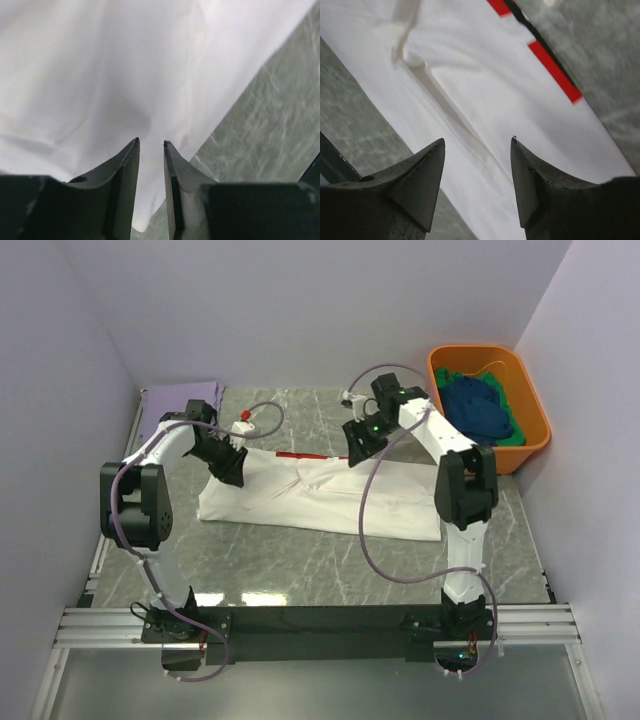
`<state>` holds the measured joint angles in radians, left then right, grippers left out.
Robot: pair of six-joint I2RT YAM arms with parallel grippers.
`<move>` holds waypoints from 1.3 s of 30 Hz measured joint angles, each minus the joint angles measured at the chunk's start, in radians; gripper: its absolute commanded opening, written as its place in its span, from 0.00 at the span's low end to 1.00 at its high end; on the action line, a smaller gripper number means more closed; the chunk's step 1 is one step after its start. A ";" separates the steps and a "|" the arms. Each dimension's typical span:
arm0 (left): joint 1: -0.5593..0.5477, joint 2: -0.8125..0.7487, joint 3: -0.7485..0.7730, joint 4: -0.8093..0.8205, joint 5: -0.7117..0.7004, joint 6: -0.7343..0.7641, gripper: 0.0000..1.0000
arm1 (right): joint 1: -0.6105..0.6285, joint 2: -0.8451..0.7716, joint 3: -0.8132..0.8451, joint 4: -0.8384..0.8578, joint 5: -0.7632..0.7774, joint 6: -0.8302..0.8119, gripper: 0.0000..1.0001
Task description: Fold and stack the t-shirts
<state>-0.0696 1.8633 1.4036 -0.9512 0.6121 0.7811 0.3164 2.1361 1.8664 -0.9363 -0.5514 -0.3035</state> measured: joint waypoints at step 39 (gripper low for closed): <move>-0.171 0.404 0.426 0.197 -0.315 -0.666 0.12 | 0.071 -0.480 -0.793 -0.014 0.153 -0.108 0.33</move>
<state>-0.2409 2.2669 1.8294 -0.7540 0.2974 0.1150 0.3870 1.6566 1.0737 -0.9501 -0.3988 -0.4110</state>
